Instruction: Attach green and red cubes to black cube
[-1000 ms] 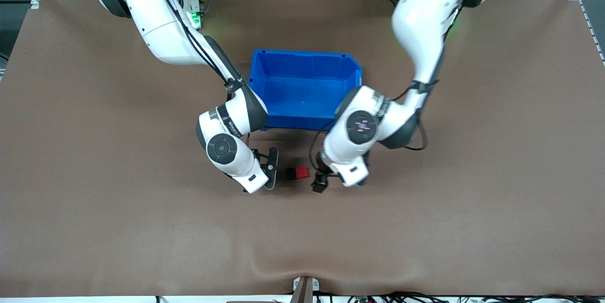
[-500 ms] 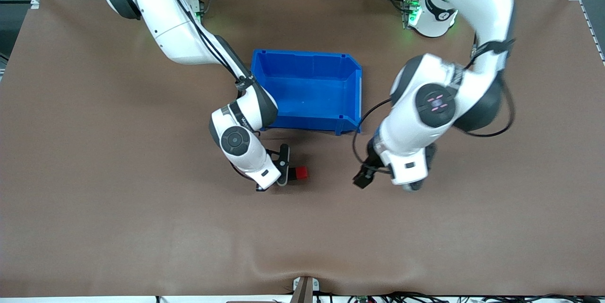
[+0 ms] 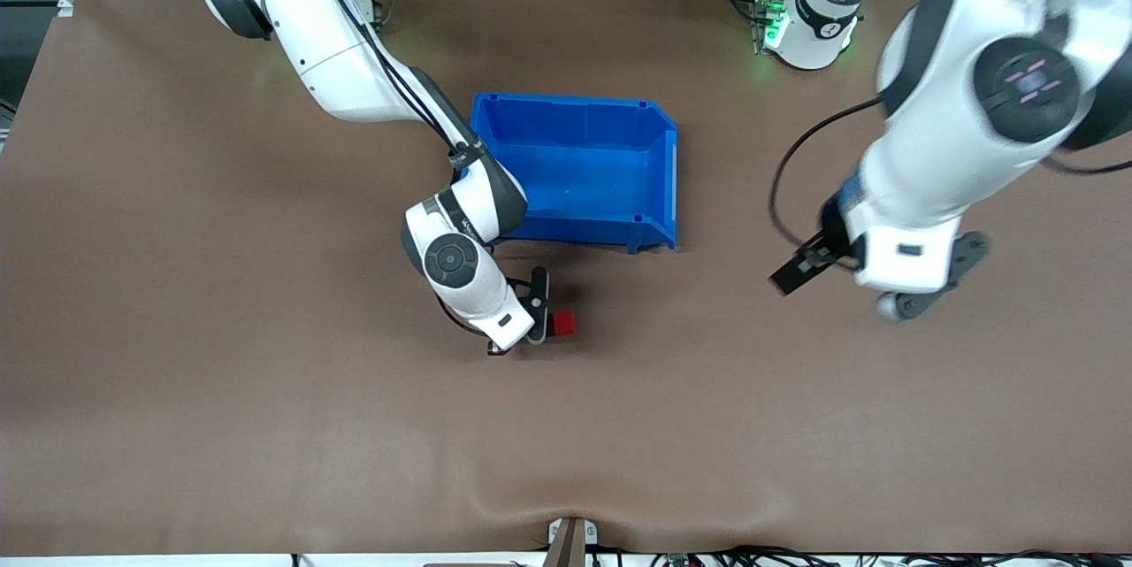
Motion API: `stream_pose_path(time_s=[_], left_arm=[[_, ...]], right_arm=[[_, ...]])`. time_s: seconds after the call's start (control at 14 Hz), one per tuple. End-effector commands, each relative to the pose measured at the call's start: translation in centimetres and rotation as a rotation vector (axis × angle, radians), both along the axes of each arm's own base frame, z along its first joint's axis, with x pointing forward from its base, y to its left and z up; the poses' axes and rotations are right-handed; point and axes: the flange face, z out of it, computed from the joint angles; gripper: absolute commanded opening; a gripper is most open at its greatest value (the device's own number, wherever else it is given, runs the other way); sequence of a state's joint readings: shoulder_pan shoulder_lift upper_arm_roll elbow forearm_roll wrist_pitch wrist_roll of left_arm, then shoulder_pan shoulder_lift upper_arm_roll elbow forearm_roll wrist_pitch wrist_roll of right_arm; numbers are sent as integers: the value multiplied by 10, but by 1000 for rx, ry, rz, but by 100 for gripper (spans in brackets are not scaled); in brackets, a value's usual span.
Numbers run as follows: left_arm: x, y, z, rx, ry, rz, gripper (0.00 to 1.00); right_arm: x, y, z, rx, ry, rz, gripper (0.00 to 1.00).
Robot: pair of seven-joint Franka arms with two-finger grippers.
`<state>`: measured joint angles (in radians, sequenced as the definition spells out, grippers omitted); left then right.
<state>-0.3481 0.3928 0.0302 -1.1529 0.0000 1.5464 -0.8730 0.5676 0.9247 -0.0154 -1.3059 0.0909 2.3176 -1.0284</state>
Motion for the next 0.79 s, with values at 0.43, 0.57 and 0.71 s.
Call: stream_pose_path(time_s=[0.43, 0.57, 0.71], left_arm=[[-55, 89, 61, 19, 47, -266, 100], [-69, 107, 65, 16, 48, -292, 100], [-85, 122, 69, 14, 36, -343, 100]], right_arm=[[-7, 15, -7, -5, -8, -30, 100], [-5, 15, -2, -6, -15, -30, 100], [-2, 16, 15, 8, -30, -35, 100]])
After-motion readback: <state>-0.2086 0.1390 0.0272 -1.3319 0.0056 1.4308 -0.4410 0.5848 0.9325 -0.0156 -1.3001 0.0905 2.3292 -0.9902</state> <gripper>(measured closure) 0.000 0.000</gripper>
